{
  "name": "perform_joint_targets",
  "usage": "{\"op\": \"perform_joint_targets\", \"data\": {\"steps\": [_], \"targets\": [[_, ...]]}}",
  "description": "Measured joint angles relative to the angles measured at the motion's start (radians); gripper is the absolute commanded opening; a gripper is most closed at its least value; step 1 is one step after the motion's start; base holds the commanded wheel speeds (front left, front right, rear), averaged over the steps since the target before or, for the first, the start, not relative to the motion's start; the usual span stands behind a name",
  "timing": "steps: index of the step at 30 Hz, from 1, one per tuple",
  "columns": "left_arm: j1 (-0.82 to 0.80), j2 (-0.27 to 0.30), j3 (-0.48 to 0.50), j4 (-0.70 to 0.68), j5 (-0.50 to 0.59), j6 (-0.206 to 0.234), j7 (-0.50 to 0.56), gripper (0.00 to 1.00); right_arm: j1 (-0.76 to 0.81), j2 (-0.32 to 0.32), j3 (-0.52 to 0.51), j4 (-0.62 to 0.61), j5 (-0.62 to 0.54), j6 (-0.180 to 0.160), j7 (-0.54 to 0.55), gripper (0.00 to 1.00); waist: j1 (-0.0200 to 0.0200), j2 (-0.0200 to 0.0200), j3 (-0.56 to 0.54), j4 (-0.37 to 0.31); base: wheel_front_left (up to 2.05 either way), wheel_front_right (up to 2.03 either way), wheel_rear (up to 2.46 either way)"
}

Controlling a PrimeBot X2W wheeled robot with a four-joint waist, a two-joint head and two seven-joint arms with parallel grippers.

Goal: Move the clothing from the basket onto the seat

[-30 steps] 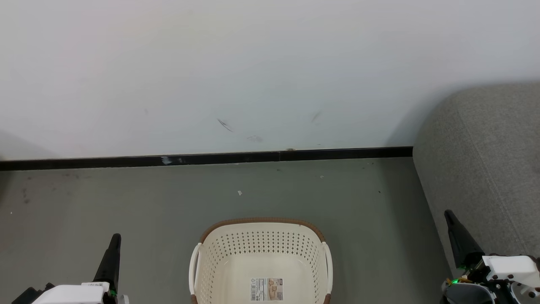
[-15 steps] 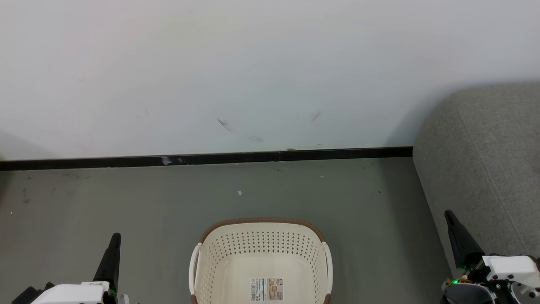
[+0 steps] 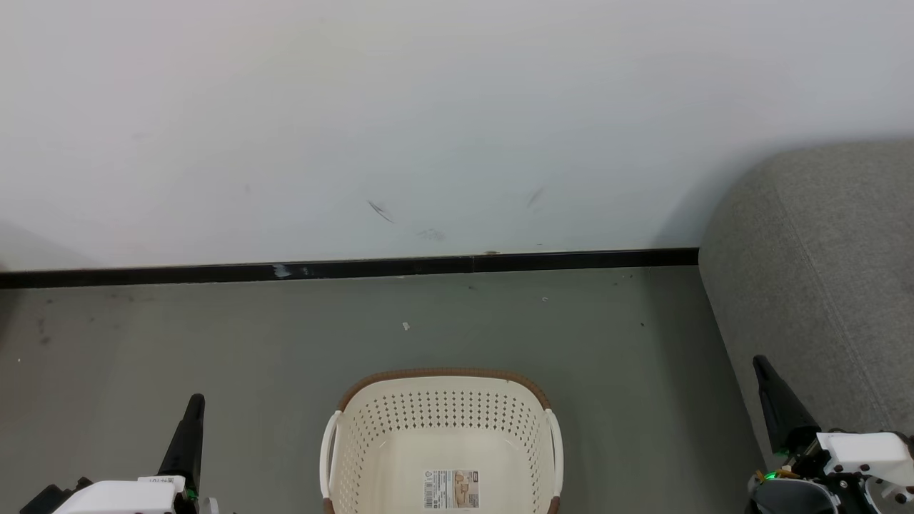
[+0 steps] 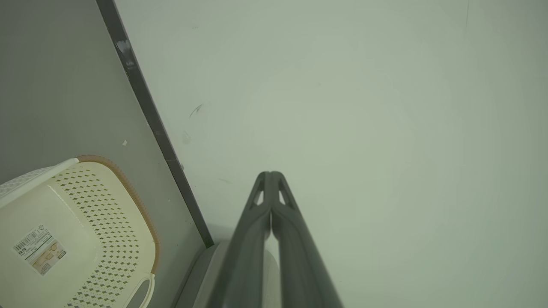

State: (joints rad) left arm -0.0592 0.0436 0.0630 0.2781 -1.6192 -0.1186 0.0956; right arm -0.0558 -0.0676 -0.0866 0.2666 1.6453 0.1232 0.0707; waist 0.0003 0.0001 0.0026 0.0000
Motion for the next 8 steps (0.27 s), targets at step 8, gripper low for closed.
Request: {"op": "perform_joint_targets", "data": {"steps": [8], "targets": [[0.0,0.0,0.0,0.0,0.0,0.0,0.0,0.0,0.0,0.0,0.0,0.0,0.0,0.0,0.0,0.0,0.0,0.0,0.0,0.0,0.0,0.0,0.0]]}}
